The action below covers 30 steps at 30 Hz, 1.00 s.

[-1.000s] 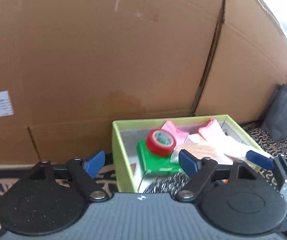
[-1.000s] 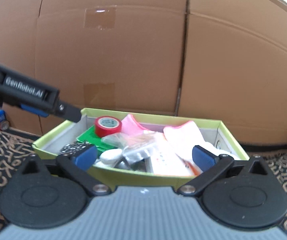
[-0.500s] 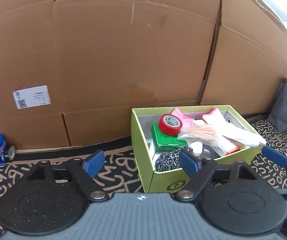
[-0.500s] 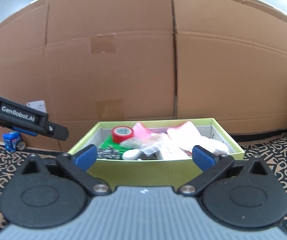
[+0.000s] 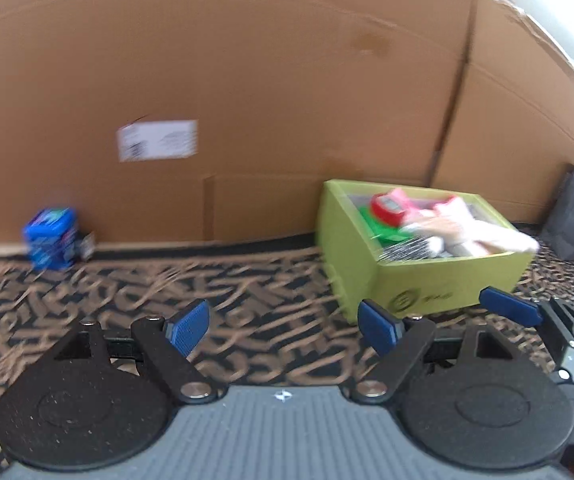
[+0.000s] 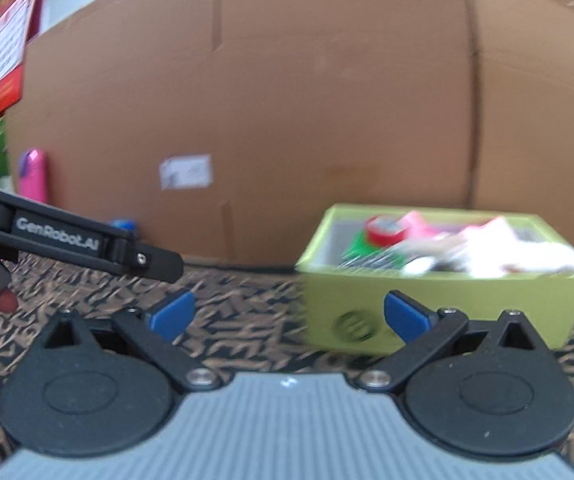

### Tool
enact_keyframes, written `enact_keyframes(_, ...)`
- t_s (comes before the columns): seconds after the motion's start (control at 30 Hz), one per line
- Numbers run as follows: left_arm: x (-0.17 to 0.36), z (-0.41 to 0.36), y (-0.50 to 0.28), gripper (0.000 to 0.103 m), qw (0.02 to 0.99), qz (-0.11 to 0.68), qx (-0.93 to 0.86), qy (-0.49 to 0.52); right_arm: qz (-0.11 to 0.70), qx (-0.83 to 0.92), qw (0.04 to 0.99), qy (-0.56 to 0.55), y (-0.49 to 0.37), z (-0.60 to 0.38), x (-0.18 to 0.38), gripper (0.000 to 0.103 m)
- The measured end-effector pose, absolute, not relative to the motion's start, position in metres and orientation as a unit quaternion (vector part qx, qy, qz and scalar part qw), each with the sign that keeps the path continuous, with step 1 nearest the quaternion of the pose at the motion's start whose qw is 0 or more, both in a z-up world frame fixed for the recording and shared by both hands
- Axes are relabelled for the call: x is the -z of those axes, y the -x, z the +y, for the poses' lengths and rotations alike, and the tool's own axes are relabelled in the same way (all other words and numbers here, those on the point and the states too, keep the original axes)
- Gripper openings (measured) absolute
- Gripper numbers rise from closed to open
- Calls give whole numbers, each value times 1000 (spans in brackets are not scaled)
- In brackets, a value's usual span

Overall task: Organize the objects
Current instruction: 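Move both open tools back toward the blue Mentos tin, then grasp the blue Mentos tin with the left tool while the right tool grasps the black tape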

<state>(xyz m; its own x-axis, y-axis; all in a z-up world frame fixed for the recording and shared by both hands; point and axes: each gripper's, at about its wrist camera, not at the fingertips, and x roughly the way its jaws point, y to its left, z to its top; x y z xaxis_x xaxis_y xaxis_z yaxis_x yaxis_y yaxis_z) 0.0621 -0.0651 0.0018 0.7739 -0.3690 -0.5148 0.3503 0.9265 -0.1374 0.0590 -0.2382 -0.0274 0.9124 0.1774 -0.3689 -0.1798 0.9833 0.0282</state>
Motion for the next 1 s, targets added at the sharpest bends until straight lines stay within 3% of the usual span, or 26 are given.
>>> enact_keyframes(0.47, 26, 66, -134, 85, 952, 295, 49, 66, 261, -164, 951, 21, -97, -144, 63, 103)
enact_keyframes(0.8, 21, 82, -219, 85, 957, 281, 37, 60, 286, -164, 944, 14, -120, -129, 74, 103)
enact_keyframes(1.0, 25, 88, -251, 77, 951, 292, 39, 92, 289, -168, 942, 27, -132, -119, 75, 103)
